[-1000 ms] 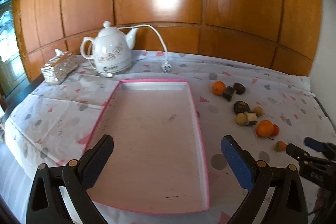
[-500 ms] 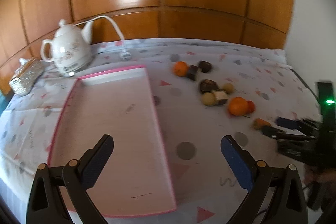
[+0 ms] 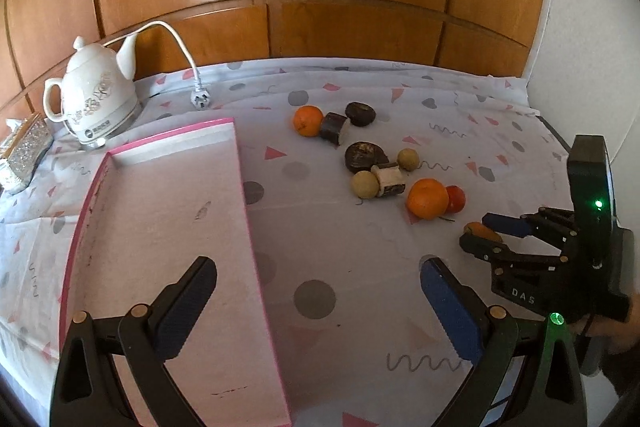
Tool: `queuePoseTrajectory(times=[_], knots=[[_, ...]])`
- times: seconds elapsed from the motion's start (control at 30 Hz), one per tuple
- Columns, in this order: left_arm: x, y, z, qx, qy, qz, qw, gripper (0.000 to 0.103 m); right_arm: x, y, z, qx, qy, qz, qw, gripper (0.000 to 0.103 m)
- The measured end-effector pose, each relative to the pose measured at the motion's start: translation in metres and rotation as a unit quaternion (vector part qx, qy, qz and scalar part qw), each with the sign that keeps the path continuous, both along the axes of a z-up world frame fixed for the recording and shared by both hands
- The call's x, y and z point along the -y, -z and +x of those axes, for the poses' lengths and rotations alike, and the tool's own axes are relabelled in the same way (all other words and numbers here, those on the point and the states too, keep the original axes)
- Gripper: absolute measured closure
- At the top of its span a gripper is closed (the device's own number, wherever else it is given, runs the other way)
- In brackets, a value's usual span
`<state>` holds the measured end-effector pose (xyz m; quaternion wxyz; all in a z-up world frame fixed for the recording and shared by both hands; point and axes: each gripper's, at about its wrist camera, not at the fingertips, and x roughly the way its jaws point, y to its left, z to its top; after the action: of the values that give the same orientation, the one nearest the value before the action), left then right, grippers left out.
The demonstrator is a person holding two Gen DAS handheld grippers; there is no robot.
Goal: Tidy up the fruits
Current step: 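Lower the right tool onto the orange carrot and close on it, then grasp the orange with the left tool while the right tool lifts the carrot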
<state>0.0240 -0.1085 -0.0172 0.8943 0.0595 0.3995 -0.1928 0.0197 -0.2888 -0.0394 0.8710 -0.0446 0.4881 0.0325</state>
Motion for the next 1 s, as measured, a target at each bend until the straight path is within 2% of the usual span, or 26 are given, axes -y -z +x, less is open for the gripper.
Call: queuePoseTrajectory(times=[0.1,0.27,0.43,0.5,0.6,1.0], knots=[[0.008,0.001,0.002,-0.004,0.017,0.003,0.9998,0.009,0.004,-0.001,-0.001,0.002,0.007,-0.002,1.000,0.069],[0.025,0.006,0.008,-0.021,0.042,0.001,0.9989,0.016,0.024,-0.005,-0.006,0.006,0.052,0.012,0.999,0.075],[0.043,0.015,0.016,-0.056,0.068,-0.014,0.9961,0.036,0.035,-0.002,-0.006,0.004,0.072,0.021,0.997,0.075],[0.050,0.019,0.022,-0.076,0.075,-0.023,0.9940,0.048,0.039,0.001,-0.005,0.005,0.081,0.031,0.996,0.075],[0.059,0.024,0.030,-0.102,0.081,-0.042,0.9906,0.051,0.042,0.001,-0.004,0.008,0.086,0.033,0.996,0.075],[0.103,0.038,0.061,-0.135,0.071,-0.046,0.9873,0.055,0.047,0.003,-0.007,0.016,0.085,0.051,0.995,0.075]])
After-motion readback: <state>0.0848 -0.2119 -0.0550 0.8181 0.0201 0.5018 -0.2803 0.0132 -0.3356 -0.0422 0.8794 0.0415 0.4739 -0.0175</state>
